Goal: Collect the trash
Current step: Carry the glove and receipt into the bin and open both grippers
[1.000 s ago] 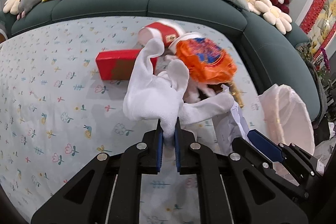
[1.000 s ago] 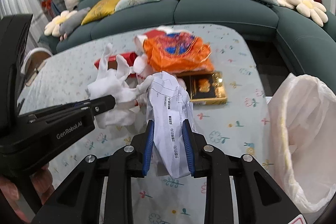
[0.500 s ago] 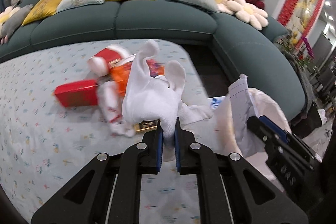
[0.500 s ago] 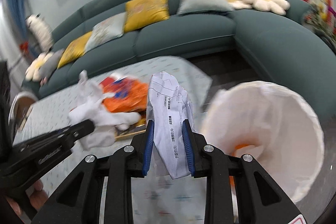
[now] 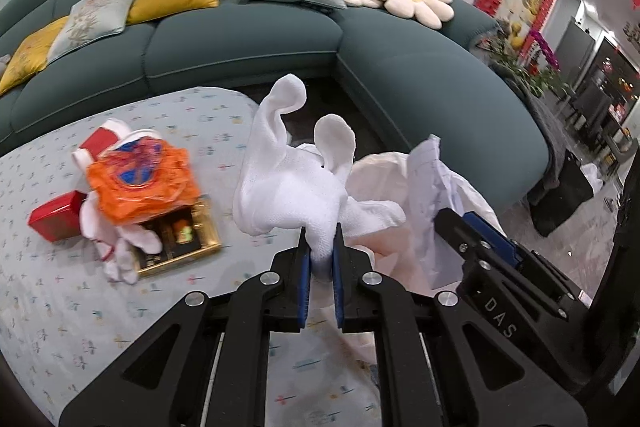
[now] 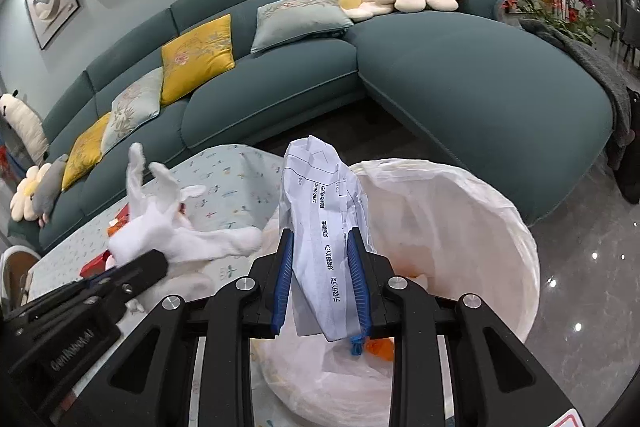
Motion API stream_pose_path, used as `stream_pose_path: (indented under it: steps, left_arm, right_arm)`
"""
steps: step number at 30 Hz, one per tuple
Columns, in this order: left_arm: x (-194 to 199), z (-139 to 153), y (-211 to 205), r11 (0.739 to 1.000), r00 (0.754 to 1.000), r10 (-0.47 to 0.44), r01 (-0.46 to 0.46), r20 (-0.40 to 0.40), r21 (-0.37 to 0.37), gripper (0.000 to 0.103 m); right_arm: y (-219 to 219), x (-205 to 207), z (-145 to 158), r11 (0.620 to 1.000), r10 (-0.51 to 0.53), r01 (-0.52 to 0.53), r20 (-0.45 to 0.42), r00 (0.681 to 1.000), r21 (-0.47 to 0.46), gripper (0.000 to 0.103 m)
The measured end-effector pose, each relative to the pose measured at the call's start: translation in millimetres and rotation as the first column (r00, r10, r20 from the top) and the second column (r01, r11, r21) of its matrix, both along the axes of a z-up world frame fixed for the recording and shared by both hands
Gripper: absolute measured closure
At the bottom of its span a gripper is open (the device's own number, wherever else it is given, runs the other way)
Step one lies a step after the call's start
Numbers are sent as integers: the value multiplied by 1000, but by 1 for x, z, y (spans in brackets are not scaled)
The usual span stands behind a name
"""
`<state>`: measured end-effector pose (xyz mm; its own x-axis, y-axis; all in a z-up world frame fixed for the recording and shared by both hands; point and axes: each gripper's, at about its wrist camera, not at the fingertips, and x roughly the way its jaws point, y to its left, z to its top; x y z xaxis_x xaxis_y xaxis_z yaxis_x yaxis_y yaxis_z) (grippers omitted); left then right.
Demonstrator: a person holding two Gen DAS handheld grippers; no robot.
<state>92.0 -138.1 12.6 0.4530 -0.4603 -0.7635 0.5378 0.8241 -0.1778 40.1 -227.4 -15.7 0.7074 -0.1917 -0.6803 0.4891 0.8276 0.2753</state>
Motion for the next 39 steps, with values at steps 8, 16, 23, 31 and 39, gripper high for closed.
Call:
stream_pose_path:
  steps: [8,16,23,31,39]
  left_arm:
    - [-1,-9,-21,999,999,-38,38,-17,9,94]
    - [1,-20,-38,998,997,-63,65,-46,24,94]
    - [2,-26,-48,996,994,-87,89,-61,29,94]
    - [5,-31,-50,996,993,-84,86,-79,25,87]
    - [6,-28,-44,997,996,-68,69,-65,19,70]
  right_arm:
    - [-19,-9,-5,998,-60,60,0,998,29,77]
    - [-27,-13,-6,995,-92,93,-8,996,33,77]
    - [-35,-15,-10,992,-121,122,-26,992,40,77]
    - [-36,-16,-10,989,-146,146,-21,989,26,73]
    - [-37,-17,-9,987,-160,160,-17,987,19,65]
